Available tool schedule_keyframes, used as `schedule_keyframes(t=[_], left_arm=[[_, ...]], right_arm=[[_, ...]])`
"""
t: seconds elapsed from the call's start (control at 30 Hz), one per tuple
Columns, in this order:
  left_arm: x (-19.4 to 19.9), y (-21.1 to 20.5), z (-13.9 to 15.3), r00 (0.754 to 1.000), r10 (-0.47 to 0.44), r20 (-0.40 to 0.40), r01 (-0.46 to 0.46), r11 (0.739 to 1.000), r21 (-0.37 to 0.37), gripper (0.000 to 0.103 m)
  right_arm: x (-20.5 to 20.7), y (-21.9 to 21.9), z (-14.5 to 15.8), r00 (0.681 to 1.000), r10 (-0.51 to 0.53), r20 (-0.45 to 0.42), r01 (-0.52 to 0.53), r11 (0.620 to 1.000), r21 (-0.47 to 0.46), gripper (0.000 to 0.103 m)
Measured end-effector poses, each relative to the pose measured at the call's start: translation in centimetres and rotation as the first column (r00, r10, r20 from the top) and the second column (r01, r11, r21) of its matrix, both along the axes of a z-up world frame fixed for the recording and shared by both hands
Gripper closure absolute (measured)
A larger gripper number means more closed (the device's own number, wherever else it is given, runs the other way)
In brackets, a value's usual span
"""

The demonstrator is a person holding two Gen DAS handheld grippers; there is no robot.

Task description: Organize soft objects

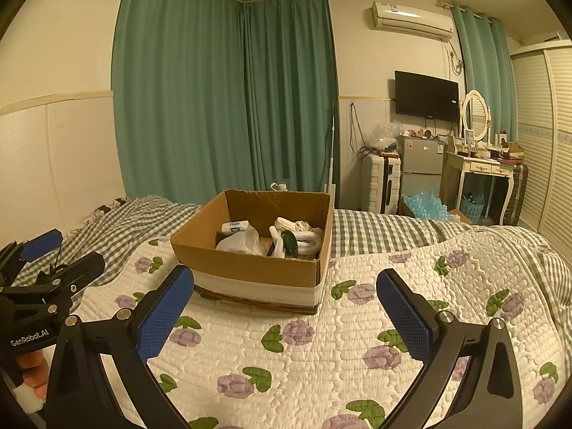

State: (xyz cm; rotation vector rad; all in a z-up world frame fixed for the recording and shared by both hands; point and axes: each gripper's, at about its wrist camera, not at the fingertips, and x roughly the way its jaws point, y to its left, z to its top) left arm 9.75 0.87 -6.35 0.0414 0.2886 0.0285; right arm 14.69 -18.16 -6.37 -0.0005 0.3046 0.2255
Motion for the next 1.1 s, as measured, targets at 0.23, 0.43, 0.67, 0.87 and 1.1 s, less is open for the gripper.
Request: schedule_keyframes(t=[0.23,0.43,0.67,0.87,1.1], left_arm=[[-0.06,0.22,-0.07,1.0,0.003,-0.001,-0.003,1.0,-0.009,0.008],[-0.13,0.27,-0.08,1.0,0.005,-0.002,-0.005,1.0,-0.012,0.008],[-0.24,0.34,-0.13,1.0,0.005,-0.003,-0.005,1.0,-0.017,0.008],[-0.26,0.36,-0.08,1.0,0.004,-0.004,-0.004,1.0,-0.017,0.008],[-0.31,0.34,-0.04,1.0,0.005,-0.005,-0.005,1.0,-0.012,0.008]], right_arm=[[0.04,0.0,-0.02,1.0,-0.001,-0.002,0.001,1.0,-0.001,0.0],[0.01,-0.07,-0.05,1.0,0.002,-0.005,-0.002,1.0,0.004,0.0],[0.08,-0.12,-0.25,1.0,0.007,-0.01,-0.007,1.0,0.007,0.0],[0.13,-0.13,-0.44,1.0,0.007,-0.011,-0.007,1.0,0.006,0.0],[0.15,-0.17,-0.52,1.0,0.007,-0.013,-0.007,1.0,0.007,0.0]])
